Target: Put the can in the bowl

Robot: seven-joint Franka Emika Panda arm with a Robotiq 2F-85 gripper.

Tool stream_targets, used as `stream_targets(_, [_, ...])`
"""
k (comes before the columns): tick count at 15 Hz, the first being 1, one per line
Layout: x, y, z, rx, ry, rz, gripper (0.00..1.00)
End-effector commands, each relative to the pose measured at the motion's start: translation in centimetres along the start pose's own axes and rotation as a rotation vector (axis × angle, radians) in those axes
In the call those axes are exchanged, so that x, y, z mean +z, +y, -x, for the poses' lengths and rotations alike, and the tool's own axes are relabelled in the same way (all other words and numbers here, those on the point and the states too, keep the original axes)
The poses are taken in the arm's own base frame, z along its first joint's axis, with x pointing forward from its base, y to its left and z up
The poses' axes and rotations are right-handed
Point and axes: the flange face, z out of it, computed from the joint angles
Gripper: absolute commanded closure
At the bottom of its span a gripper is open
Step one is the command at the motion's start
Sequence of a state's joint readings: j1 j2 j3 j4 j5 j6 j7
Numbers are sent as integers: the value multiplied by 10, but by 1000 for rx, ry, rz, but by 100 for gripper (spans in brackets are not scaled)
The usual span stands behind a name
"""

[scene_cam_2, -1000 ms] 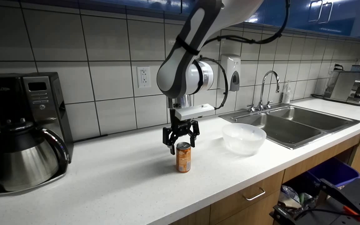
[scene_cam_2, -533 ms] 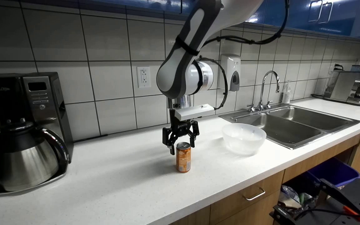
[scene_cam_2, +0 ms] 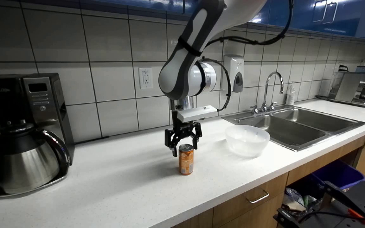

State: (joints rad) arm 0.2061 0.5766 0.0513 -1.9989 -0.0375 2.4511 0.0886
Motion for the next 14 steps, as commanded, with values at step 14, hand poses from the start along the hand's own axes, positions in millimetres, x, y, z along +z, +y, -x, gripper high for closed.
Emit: stream_targets(14, [10, -4, 1, -6, -17, 0, 0])
